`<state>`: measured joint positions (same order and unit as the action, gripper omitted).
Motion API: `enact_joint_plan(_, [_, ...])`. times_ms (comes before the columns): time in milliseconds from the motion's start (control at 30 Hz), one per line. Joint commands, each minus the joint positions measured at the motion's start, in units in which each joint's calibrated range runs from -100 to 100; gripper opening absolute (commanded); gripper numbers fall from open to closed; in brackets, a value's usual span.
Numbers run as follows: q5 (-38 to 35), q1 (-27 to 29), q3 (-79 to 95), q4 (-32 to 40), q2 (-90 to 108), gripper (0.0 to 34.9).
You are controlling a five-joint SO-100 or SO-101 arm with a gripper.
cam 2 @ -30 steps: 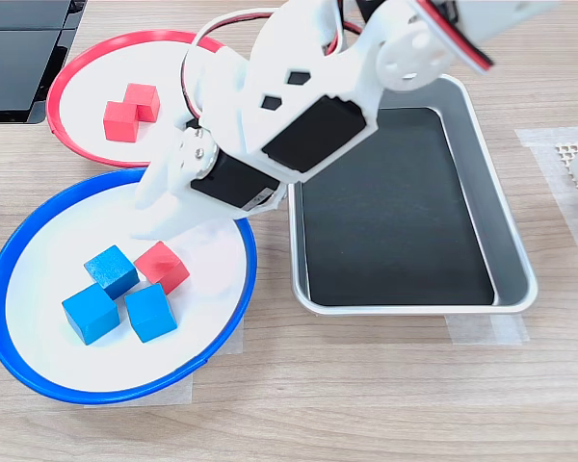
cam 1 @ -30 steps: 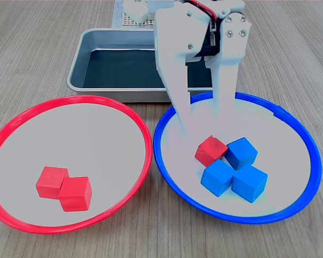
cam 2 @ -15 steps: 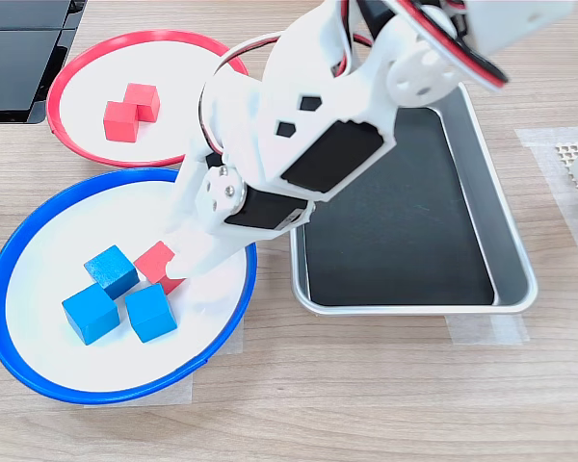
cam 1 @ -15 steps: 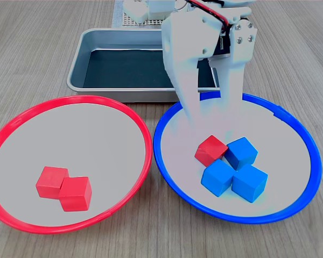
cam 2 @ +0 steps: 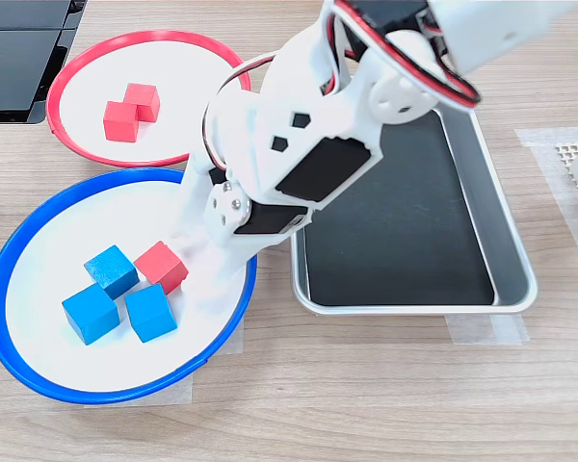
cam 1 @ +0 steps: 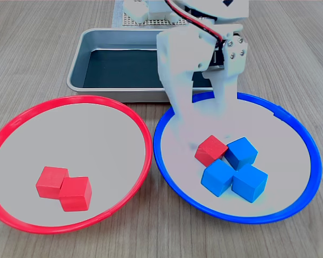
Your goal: Relocate any red block in the blue dish to the red dish, correcting any misplacement.
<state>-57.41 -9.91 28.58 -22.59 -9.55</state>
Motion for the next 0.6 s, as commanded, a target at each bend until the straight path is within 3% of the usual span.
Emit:
enact_joint_plan(0, [-0.63, 0.83, -2.14, 0.76, -0.47, 15.7])
enact_joint_plan(567, [-0.29, 1.49, -7.42, 2.74, -6.7, 18.4])
